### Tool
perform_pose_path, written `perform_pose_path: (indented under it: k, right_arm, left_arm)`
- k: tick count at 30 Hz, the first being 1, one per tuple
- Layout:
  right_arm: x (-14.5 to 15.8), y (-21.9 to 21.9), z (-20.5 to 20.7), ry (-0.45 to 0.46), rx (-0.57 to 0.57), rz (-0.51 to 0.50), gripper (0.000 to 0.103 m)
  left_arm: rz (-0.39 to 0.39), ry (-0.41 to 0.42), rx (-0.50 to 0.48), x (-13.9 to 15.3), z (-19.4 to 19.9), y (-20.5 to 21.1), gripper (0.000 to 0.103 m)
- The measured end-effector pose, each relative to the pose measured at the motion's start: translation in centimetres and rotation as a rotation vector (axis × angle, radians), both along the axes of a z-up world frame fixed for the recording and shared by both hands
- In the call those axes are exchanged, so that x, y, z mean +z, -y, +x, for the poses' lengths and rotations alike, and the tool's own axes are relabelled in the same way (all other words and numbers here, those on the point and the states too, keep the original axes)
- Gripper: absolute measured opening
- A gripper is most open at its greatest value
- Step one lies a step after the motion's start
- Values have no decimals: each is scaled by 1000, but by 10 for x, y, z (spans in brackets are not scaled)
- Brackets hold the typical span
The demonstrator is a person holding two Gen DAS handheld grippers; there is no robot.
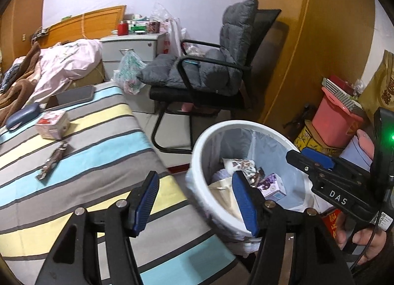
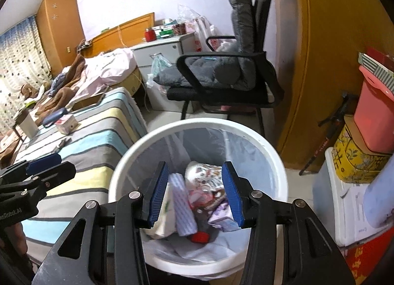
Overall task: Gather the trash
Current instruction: 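Carry bag and wrapper over the white bin and open both tools to drop them, then move both tools back over the bed toward the chocolate bar and juice carton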
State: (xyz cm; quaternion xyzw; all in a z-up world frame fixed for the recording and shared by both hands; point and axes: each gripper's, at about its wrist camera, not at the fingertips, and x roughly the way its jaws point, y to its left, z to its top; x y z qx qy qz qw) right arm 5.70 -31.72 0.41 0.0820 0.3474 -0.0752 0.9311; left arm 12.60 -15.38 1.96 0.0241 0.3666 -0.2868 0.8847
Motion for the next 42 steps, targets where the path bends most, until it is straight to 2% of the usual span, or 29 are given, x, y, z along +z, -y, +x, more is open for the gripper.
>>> perform_pose_path:
  k: [10, 13, 24, 34, 42]
  right_arm:
    - [8, -47, 19, 55, 118, -9, 49]
    - [9, -63, 28, 60, 162, -12, 49]
    - [9, -109, 61, 61, 293, -28, 50]
    - [6, -131, 91, 33, 366, -60, 50]
    - [3, -142, 116, 13, 408, -58, 50]
  left_arm:
    - [17, 49, 160, 4, 9, -68, 65]
    - [9, 46, 196, 3, 11, -90, 66]
    - [50, 42, 339, -8, 30, -150, 67]
    - [70, -1, 370, -30, 61, -180, 71]
    - [100, -23, 310, -45, 95, -172, 71]
